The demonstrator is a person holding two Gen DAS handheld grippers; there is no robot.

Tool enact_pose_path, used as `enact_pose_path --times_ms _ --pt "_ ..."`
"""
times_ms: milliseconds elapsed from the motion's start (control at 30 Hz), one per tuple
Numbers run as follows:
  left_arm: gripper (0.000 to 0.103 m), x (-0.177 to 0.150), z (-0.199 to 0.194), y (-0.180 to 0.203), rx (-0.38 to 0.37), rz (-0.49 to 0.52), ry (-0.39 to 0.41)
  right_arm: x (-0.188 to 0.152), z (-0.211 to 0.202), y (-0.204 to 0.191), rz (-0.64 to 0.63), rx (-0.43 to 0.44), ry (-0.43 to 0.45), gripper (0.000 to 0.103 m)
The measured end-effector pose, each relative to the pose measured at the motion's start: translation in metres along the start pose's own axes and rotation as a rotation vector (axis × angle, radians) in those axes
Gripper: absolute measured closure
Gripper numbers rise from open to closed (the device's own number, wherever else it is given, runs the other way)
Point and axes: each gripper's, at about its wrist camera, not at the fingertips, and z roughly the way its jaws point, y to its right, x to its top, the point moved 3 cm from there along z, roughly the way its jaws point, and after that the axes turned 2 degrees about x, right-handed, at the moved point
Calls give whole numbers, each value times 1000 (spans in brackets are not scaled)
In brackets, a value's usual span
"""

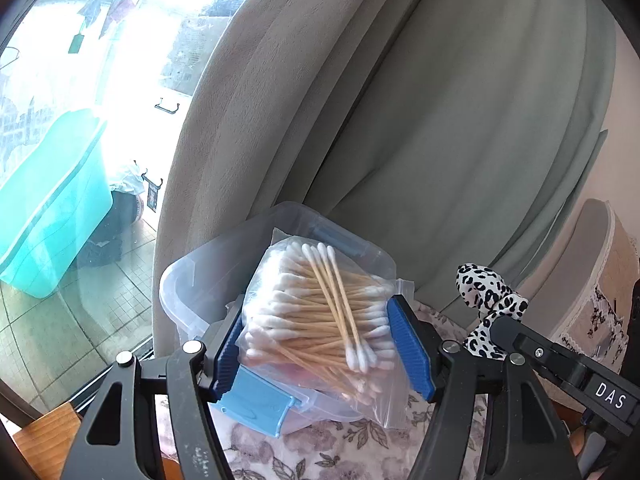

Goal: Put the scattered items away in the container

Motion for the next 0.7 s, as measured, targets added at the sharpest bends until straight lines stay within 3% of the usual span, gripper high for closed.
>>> enact_pose_path --times_ms 700 --pt "33 1 44 -47 51 -14 -59 -12 72 -9 -9 42 -163 74"
